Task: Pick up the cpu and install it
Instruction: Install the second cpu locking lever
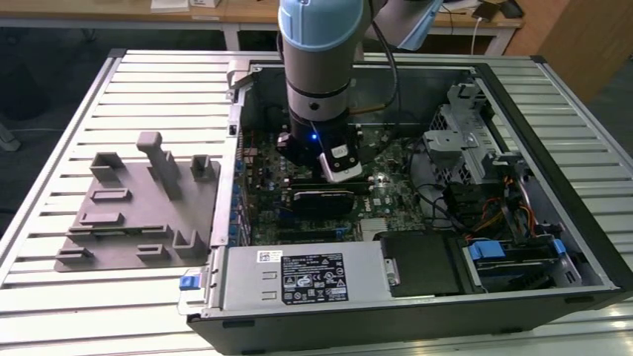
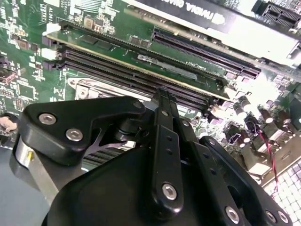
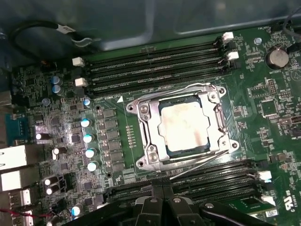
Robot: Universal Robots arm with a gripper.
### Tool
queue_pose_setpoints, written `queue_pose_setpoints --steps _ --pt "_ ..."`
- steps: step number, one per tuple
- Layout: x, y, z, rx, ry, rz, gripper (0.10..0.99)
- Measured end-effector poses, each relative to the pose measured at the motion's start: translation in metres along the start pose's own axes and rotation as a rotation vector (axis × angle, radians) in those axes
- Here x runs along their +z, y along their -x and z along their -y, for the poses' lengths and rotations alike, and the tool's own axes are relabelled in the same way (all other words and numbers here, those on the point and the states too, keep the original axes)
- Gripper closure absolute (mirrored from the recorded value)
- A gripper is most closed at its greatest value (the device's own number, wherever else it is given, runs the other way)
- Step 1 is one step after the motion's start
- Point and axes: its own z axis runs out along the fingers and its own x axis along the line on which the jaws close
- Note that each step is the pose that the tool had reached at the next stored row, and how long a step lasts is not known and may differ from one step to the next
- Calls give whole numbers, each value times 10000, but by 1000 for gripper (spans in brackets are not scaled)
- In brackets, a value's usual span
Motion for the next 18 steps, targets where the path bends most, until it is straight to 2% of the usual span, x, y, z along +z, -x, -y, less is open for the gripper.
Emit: queue_pose_setpoints --steps 6,13,18 --pt "35 -37 20 4 341 -72 980" --pt "79 -81 35 -21 579 -126 980" --pt "106 -82 37 -31 675 -148 980"
